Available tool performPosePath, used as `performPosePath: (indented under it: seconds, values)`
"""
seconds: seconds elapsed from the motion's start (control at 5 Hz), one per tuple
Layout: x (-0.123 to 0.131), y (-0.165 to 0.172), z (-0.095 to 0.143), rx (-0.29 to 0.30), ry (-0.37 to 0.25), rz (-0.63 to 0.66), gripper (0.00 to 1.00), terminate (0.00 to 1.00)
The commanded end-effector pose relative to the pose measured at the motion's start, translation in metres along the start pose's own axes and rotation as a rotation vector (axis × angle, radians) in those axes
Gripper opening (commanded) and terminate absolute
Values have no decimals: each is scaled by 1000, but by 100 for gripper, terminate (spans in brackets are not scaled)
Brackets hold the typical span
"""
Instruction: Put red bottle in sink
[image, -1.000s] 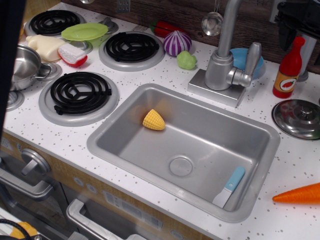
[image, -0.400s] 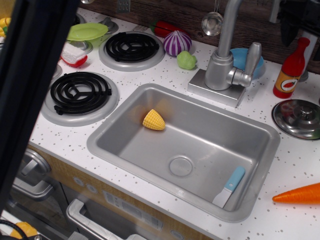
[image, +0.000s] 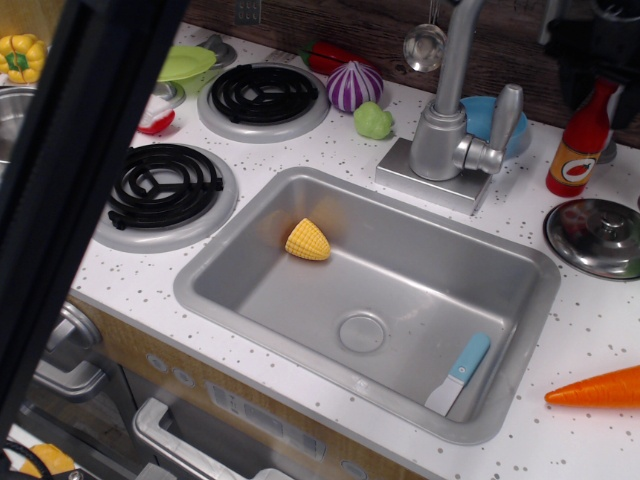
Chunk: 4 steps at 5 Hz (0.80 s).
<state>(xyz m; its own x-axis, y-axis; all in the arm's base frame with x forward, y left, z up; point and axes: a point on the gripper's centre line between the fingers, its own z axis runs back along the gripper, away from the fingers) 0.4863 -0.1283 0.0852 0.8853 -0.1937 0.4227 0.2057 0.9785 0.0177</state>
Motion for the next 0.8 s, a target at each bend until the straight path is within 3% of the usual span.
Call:
performPosePath:
  seconds: [0.0, 0.2, 0.4, 0.6]
  values:
    - [18, -3, 37, 35, -61, -9, 0, 0]
    - [7, -12, 63, 69, -11, 36, 0, 0]
    - [-13, -23, 94, 144, 32, 113, 0, 0]
    - [-35, -20, 110, 195, 84, 146, 0, 0]
